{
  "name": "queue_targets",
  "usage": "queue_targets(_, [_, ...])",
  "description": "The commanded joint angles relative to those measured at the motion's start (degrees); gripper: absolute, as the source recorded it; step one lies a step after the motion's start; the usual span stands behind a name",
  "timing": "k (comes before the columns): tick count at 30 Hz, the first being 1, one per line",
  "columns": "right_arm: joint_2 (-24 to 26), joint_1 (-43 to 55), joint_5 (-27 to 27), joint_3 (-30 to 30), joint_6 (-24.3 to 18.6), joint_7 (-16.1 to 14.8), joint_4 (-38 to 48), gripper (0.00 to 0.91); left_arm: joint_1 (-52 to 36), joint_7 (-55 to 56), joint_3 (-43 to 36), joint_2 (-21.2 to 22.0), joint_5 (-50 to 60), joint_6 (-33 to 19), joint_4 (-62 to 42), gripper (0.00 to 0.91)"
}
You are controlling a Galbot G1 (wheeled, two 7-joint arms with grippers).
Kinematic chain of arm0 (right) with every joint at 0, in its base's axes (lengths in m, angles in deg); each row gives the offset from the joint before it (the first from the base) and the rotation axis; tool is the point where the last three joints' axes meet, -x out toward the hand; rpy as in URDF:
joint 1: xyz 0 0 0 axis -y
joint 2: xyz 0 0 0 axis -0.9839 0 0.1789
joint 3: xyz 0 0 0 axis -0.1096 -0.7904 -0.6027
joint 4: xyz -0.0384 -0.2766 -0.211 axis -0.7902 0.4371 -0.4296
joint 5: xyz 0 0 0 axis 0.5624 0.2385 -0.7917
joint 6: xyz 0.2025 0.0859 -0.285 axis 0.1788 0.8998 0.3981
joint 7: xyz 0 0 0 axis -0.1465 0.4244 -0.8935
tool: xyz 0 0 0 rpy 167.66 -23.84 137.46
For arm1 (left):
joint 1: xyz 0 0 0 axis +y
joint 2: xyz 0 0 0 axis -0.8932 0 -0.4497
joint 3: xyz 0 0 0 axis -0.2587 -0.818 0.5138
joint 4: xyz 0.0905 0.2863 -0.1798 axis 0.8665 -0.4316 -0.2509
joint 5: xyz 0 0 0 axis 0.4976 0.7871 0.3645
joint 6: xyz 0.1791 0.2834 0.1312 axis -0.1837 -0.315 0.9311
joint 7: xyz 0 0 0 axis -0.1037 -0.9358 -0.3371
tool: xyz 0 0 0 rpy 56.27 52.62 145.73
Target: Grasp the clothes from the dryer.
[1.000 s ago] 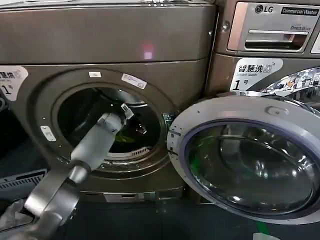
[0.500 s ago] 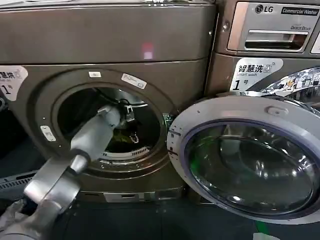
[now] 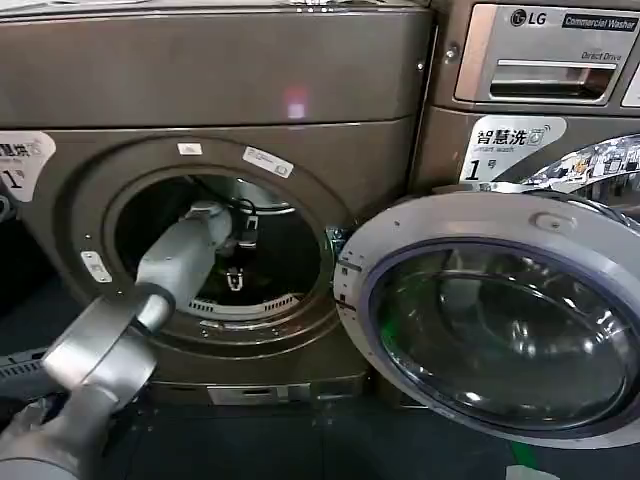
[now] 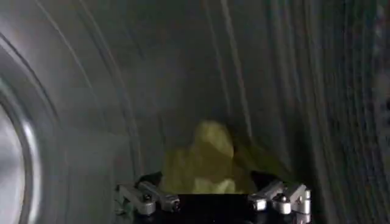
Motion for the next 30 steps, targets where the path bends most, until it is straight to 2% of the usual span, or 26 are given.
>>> queue_targets(1, [0.0,0.2,-0.1,-0.2,0.1,0.0,-0.1,0.907,-2.5,-2.5,-5.1,0.2,5.3,-0.7,-2.3,0.907])
queue_targets(17, [0.1,1.1,-0.5,-1.1,-0.1,0.0,0.2,0.907,-2.2,-3.0,-9.4,1.7,5.3,-0.6,-4.9,0.907])
queue_targets(19, [0.1,1.2,-0.6,-1.2,-0.1,0.0,0.2,0.907,-2.1,-3.1,-9.5,1.8,5.1,-0.5,-5.1,0.808])
queue_targets(22, [0.1,1.5,-0.8,-1.5,-0.2,0.0,0.1,0.907,-2.0,-3.1,-9.4,1.9,4.5,-0.3,-5.1,0.432])
queue_targets(23, [0.1,1.6,-1.0,-1.6,-0.2,0.0,0.1,0.907,-1.9,-3.1,-9.4,2.0,4.5,-0.3,-5.2,0.159])
queue_targets(24, [0.0,1.6,-1.0,-1.7,-0.2,0.0,0.1,0.907,-1.8,-3.1,-9.5,2.0,4.4,-0.3,-5.3,0.148])
queue_targets(28, [-0.1,1.7,-1.2,-1.8,-0.3,0.0,0.1,0.907,-1.7,-3.3,-9.4,1.9,4.0,-0.3,-5.5,0.0])
queue_targets(30, [-0.1,1.7,-1.2,-1.8,-0.3,0.0,0.0,0.907,-1.7,-3.4,-9.5,1.9,3.8,-0.4,-5.5,0.0])
